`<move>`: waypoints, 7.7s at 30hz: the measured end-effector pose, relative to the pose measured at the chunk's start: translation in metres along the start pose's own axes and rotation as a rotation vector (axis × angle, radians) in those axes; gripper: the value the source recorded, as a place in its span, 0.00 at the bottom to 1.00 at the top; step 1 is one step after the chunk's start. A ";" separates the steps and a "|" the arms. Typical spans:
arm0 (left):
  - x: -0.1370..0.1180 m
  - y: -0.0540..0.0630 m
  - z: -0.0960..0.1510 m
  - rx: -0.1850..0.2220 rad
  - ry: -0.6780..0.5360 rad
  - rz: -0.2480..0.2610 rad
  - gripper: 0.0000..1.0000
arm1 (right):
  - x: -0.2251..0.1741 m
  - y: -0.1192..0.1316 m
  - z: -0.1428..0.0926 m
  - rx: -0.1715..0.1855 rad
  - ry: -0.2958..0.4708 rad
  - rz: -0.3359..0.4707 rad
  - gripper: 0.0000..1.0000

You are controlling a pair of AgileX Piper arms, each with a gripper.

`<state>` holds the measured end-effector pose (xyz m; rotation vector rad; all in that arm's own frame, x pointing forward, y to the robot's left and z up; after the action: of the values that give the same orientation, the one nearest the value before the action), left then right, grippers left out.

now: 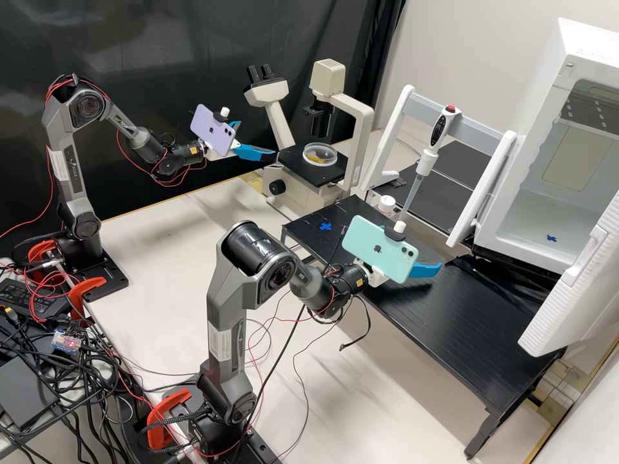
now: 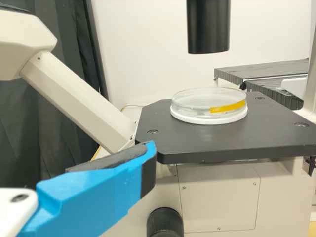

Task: Move the petri dish to the bench

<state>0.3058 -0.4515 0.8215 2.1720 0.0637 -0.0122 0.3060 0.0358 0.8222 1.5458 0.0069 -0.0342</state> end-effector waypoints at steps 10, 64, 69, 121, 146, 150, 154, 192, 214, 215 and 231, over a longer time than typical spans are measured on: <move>0.000 0.000 0.000 0.000 0.000 0.000 1.00 | 0.000 0.000 0.000 0.000 -0.001 -0.001 1.00; 0.000 0.000 0.000 0.000 0.000 0.000 1.00 | -0.027 -0.129 -0.241 -0.244 0.499 -0.251 1.00; 0.000 0.000 0.000 0.000 0.000 0.000 1.00 | 0.000 -0.134 -0.250 -0.209 0.445 -0.280 1.00; 0.000 0.000 0.000 0.000 0.000 0.000 1.00 | 0.084 -0.182 -0.252 -0.157 0.272 -0.487 1.00; 0.000 0.000 0.000 0.000 0.000 0.000 1.00 | 0.103 -0.139 -0.282 -0.253 0.310 -0.335 1.00; 0.000 0.000 0.000 0.000 0.000 0.000 1.00 | 0.111 -0.138 -0.288 -0.278 0.378 -0.413 1.00; 0.000 0.000 0.000 0.000 0.000 0.000 1.00 | 0.118 -0.135 -0.291 -0.332 0.430 -0.441 1.00; 0.000 0.000 0.000 0.000 0.000 0.000 1.00 | 0.136 -0.148 -0.254 -0.180 0.308 -0.592 1.00; 0.000 0.000 0.000 0.000 0.000 0.000 1.00 | 0.138 -0.137 -0.283 -0.103 0.282 -0.598 1.00; 0.000 0.000 0.000 0.000 0.000 0.000 1.00 | 0.139 -0.138 -0.283 -0.101 0.273 -0.604 1.00; 0.000 0.000 0.000 0.000 0.000 0.000 1.00 | 0.140 -0.152 -0.279 -0.168 0.190 -0.585 1.00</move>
<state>0.3058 -0.4515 0.8215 2.1720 0.0637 -0.0122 0.4471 0.3082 0.6593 1.3294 0.5979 -0.3407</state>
